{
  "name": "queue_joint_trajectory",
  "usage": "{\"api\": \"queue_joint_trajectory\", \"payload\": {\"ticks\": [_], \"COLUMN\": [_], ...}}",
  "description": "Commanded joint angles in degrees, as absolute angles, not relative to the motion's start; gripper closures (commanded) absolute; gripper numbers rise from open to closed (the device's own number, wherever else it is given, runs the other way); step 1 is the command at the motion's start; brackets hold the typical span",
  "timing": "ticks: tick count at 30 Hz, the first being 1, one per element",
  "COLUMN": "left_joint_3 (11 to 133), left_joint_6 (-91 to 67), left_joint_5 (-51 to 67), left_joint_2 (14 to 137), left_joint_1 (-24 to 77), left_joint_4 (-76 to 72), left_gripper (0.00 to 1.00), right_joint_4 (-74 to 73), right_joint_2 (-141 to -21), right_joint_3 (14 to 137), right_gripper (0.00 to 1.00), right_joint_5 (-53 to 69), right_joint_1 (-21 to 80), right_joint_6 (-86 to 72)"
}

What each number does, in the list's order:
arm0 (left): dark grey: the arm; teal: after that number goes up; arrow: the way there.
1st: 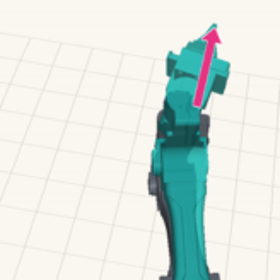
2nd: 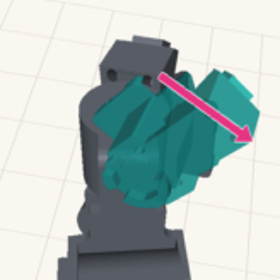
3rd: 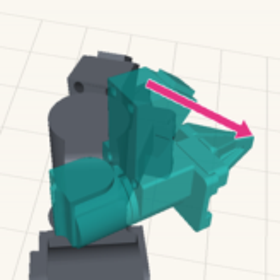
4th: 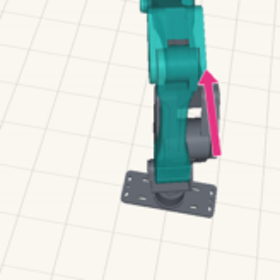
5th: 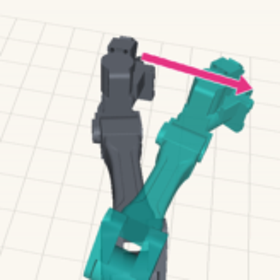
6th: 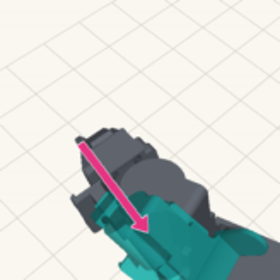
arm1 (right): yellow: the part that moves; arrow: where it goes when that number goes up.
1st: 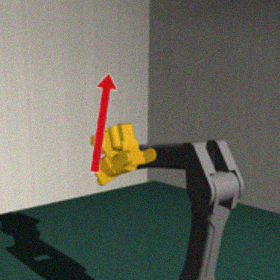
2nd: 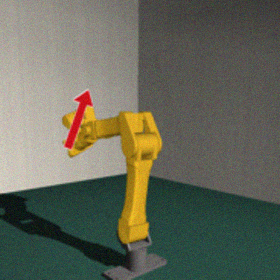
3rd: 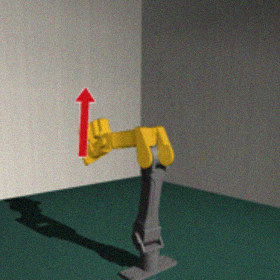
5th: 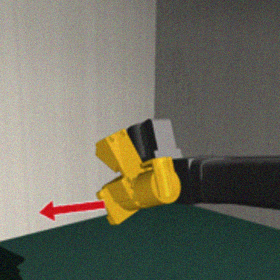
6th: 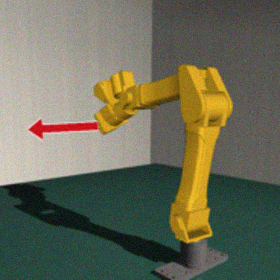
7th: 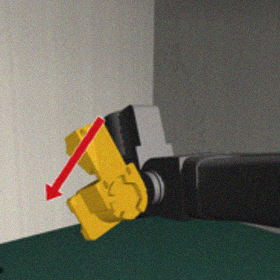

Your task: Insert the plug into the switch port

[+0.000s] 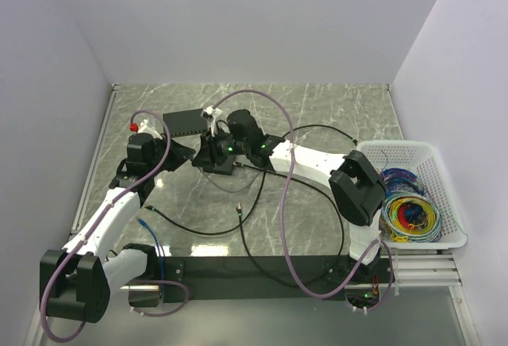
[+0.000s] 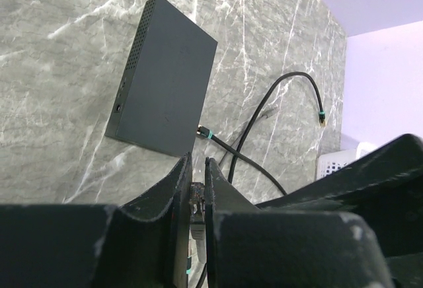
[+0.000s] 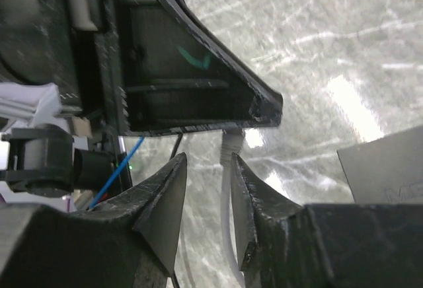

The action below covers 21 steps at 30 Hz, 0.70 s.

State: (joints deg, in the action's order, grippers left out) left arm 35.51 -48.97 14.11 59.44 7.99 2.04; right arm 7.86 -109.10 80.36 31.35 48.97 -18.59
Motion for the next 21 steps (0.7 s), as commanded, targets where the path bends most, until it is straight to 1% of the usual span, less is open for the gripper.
{"api": "queue_joint_trajectory", "payload": {"ticks": [1,8,21], "left_joint_3": [36.47,36.30,36.83], "left_joint_6": [-47.81,-47.64,-47.37], "left_joint_5": [13.62,13.71,13.09], "left_joint_2": [58.01,57.48,56.34], "left_joint_1": [8.44,8.53,8.79], "left_joint_4": [1.84,1.93,2.90], "left_gripper": [0.99,1.00,1.00], "right_joint_4": [9.93,8.26,2.64], "right_joint_2": [-108.28,-110.04,-111.00], "right_joint_3": [83.76,86.04,87.54], "right_gripper": [0.60,0.63,0.63], "right_joint_5": [30.94,29.54,22.42], "right_joint_1": [49.22,50.01,51.33], "right_joint_6": [-18.89,-18.72,-15.03]}}
